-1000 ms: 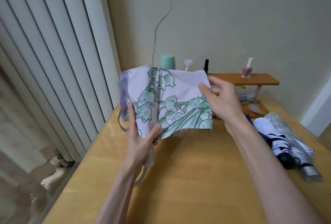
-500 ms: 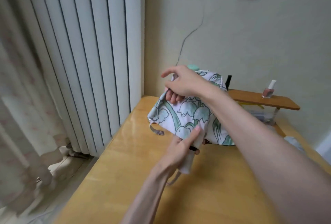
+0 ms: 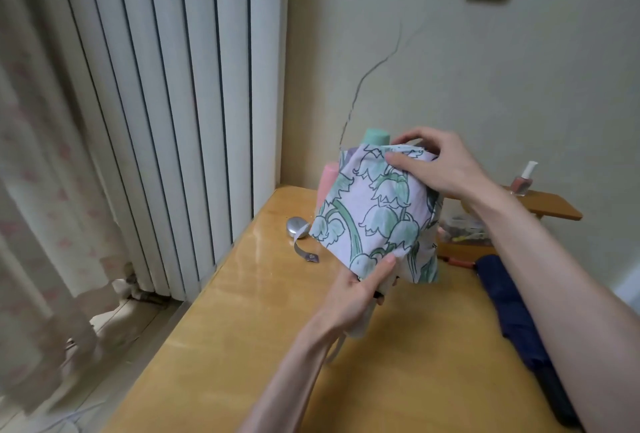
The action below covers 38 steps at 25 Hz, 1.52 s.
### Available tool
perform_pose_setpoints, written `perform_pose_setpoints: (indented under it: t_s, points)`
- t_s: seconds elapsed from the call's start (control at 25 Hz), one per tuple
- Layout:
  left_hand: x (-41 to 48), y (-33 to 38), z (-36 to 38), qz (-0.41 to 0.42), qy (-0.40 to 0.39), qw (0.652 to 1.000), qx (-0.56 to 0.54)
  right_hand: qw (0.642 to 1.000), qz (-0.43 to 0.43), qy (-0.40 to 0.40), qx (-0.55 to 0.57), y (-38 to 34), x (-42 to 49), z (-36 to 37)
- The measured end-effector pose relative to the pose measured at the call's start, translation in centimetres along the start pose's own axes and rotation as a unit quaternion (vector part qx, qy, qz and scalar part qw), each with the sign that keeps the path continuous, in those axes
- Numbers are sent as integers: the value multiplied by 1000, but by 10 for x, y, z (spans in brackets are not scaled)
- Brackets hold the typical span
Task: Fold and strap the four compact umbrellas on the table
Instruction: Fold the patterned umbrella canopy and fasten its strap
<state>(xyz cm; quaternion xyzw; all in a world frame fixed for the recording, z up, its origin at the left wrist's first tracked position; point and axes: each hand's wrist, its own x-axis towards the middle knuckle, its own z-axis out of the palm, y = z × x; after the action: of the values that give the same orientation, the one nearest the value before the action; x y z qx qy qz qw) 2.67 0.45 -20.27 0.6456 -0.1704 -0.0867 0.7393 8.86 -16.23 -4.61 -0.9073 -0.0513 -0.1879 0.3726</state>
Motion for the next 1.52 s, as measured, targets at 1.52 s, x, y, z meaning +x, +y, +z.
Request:
perform_pose_setpoints:
  t_s: [1.52]
  points:
    - [10, -16, 2, 1, 85, 996, -3, 989, 25, 21, -147, -58, -12, 29]
